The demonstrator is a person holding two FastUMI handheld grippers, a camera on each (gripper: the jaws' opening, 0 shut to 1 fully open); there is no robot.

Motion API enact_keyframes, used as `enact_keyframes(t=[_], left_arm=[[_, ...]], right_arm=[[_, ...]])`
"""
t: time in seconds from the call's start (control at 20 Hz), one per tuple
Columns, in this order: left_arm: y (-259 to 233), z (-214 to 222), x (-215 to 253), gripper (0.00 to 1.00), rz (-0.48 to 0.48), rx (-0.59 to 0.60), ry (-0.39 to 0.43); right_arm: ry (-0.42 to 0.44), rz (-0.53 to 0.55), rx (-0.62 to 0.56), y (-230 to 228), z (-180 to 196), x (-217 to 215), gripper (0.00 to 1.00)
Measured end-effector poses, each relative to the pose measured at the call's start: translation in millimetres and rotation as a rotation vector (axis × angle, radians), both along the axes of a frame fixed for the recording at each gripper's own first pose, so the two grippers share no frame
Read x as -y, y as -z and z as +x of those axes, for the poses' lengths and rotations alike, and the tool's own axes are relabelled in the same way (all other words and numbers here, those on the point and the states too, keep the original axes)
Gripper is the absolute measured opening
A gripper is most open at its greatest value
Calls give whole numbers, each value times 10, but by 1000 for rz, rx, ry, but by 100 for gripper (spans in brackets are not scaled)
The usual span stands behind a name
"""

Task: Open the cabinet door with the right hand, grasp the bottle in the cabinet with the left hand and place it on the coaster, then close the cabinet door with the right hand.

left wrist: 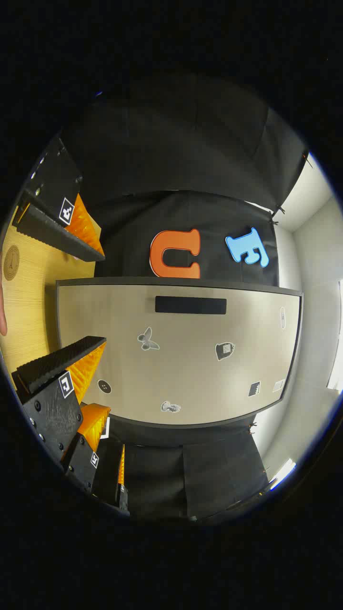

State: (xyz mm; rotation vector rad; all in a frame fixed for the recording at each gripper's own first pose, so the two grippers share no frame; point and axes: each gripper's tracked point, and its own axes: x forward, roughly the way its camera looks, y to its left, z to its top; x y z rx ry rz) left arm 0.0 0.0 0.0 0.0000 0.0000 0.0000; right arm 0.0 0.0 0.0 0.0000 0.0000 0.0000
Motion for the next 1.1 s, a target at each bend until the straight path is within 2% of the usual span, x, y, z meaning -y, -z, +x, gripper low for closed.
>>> enact_keyframes(t=[0.15, 0.2, 0.25, 0.3, 0.35, 0.6, 0.65, 0.75, 0.8, 0.9, 1.1], left_arm=[[-28, 22, -11, 95, 1, 6, -3], [-22, 20, -21, 95, 2, 8, -5], [-22, 27, -17, 95, 3, 7, -2], [-23, 21, 10, 95, 2, 7, 5], [-27, 12, 11, 95, 8, 10, 3], [-29, 22, 5, 95, 9, 8, 2], [-39, 21, 10, 95, 8, 10, 4], [-51, 22, 22, 95, 9, 15, 8], [-20, 32, 19, 95, 16, 8, 5], [27, 25, 28, 95, 27, -12, 4], [-76, 12, 70, 95, 45, 19, 14]], right_arm=[[2, -6, 6, -23, 25, 1, 98], [3, -8, 10, -27, 31, 4, 94], [9, -10, 10, -28, 42, 15, 98], [14, -7, 5, -17, 51, 25, 94], [15, -2, 1, -8, 61, 28, 99], [18, 1, 12, -35, 81, 30, 99], [18, 0, 14, -45, 79, 31, 94], [18, 0, 19, -51, 74, 40, 94], [14, 6, 20, -53, 67, 32, 98], [17, 1, 20, -49, 67, 53, 98], [23, 19, 24, -57, 68, 85, 99]])
